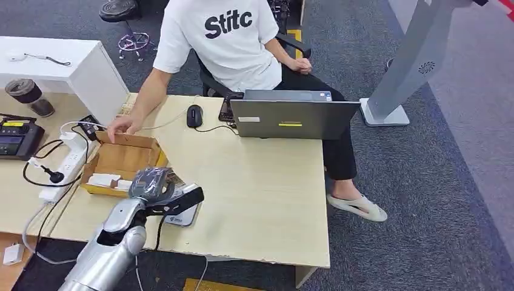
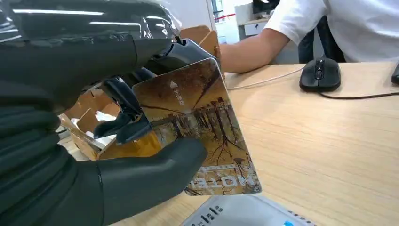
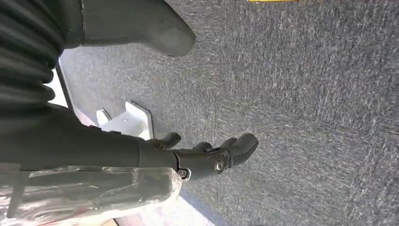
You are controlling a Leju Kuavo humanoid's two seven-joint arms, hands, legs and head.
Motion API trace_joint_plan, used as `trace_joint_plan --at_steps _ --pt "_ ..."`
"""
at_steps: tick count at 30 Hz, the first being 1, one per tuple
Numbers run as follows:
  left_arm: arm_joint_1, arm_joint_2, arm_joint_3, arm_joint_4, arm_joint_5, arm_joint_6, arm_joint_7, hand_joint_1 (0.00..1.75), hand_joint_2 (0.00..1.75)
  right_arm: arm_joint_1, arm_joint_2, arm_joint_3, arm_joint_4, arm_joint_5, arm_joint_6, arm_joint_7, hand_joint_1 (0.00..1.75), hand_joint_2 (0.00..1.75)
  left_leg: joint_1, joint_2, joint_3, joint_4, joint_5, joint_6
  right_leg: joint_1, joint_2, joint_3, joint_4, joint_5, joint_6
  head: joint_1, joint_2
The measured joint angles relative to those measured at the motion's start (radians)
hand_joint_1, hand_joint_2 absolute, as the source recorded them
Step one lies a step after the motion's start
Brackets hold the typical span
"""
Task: Pass the card to the sensor for recognition and then transmit it.
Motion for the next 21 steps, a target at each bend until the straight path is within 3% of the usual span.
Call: trace_joint_plan --at_steps 21 --pt "0.015 -0.019 -0.006 0.054 -0.014 0.025 -0.013 1.75 1.75 0.000 0.006 0.000 0.000 0.020 0.000 0.010 0.00 1.75 0.000 0.000 0.002 0.000 0.000 0.000 0.000 -0.001 0.002 0.000 0.000 0.000 0.000 0.000"
